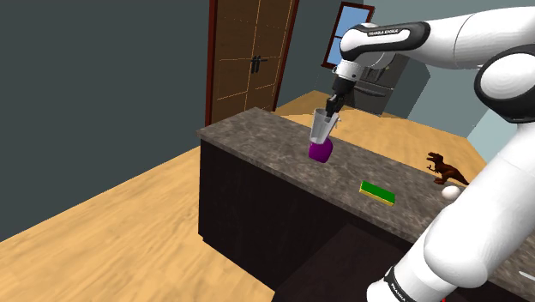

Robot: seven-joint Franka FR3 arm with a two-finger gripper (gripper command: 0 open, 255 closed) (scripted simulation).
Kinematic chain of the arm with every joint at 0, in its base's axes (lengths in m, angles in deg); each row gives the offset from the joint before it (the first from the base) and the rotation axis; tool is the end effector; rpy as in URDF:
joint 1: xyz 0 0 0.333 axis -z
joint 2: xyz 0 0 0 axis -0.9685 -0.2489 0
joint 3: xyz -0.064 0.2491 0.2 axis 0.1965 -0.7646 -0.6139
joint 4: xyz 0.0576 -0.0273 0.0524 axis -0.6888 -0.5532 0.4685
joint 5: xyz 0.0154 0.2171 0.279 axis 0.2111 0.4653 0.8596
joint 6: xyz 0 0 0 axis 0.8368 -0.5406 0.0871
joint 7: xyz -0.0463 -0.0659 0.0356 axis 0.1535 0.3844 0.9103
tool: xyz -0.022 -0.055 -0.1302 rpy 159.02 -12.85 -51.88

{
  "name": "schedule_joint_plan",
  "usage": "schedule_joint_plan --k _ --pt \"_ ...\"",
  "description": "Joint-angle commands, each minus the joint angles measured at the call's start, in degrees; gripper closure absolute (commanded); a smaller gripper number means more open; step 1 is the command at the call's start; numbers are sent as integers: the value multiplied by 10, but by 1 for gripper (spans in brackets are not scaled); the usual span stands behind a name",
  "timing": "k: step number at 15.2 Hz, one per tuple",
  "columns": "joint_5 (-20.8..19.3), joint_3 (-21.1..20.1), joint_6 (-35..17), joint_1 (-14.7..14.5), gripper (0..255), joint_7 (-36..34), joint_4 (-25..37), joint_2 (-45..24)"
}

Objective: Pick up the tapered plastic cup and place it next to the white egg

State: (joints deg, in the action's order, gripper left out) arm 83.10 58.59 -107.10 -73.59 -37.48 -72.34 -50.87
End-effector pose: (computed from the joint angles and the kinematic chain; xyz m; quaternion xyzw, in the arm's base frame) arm 0.4707 -0.1969 0.5116 -0.9961 -0.0572 -0.0053 0.0675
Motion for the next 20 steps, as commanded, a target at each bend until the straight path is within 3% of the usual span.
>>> schedule_joint_plan --k 1,6,20 --pt "0 1 16 1 255 -1 17 -1" --pt "0 1 47 1 255 -4 49 -2" --pt "-82 77 58 75 255 124 -79 140"
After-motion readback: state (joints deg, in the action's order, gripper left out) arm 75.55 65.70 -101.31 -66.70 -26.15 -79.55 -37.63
